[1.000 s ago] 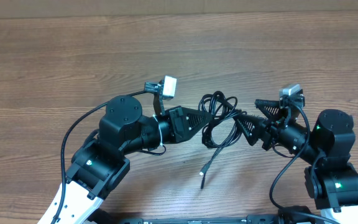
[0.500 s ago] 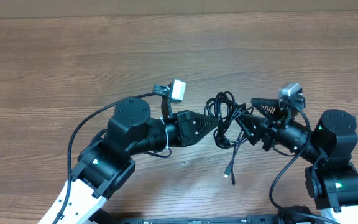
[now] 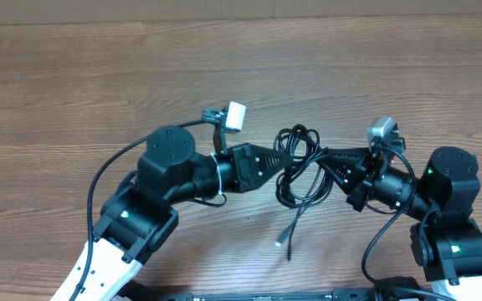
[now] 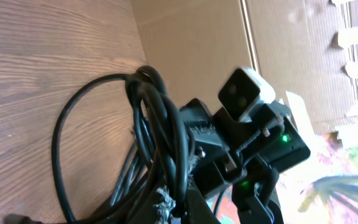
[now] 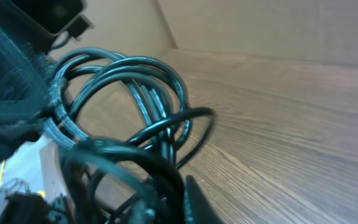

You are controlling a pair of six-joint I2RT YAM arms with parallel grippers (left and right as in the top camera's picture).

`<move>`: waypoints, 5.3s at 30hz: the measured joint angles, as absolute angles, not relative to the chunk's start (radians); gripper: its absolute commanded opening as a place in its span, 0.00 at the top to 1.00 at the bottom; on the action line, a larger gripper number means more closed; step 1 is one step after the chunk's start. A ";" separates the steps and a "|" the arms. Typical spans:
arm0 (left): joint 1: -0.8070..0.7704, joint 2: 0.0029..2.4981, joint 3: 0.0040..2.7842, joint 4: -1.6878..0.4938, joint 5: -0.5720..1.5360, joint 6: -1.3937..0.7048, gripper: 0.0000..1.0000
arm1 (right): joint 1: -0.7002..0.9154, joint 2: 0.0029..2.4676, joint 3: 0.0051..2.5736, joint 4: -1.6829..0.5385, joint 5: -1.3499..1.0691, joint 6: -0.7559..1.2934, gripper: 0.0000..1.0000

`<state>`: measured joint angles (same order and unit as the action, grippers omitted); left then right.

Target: Untangle cables

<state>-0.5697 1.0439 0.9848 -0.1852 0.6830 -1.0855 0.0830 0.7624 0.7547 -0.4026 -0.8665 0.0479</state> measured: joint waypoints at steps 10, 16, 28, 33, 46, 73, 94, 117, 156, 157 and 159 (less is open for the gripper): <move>-0.485 1.044 0.985 -0.239 0.722 -1.045 0.96 | 0.080 0.762 0.755 -0.405 -0.986 0.049 0.96; -0.456 1.044 0.985 -0.267 0.723 -1.037 0.96 | 0.079 0.762 0.755 -0.404 -1.104 0.050 0.92; -0.455 1.044 0.985 -0.270 0.719 -1.037 0.96 | 0.080 0.762 0.755 -0.397 -1.228 0.048 0.84; -0.457 1.044 0.985 -0.270 0.723 -1.037 0.96 | 0.080 0.762 0.755 -0.393 -1.249 0.049 0.86; -0.483 1.044 0.985 -0.223 0.757 -1.040 0.96 | 0.080 0.761 0.759 -0.447 -1.143 0.041 0.26; -0.484 1.044 0.985 -0.209 0.800 -1.019 0.96 | 0.080 0.761 0.759 -0.465 -1.186 -0.132 0.43; -0.485 1.044 0.985 -0.141 0.786 -1.045 0.96 | 0.080 0.761 0.759 -0.483 -1.284 -0.136 0.60; -0.556 1.044 0.985 -0.081 0.719 -1.048 0.96 | 0.111 0.812 0.759 -0.427 -1.388 -0.134 0.46; -0.563 1.057 0.989 -0.443 0.312 -0.858 0.73 | 0.246 0.926 0.759 -0.001 -1.527 0.120 0.96; -0.564 1.057 0.989 -0.451 0.299 -0.857 0.73 | 0.246 0.926 0.759 0.022 -1.531 0.139 0.96; -0.564 1.057 0.989 -0.463 0.276 -0.855 0.73 | 0.246 0.926 0.759 0.053 -1.536 0.166 0.96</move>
<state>-0.5636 1.0569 0.9890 -0.4625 0.2756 -0.8551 0.2462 0.9260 0.7593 0.0532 -1.5364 0.1658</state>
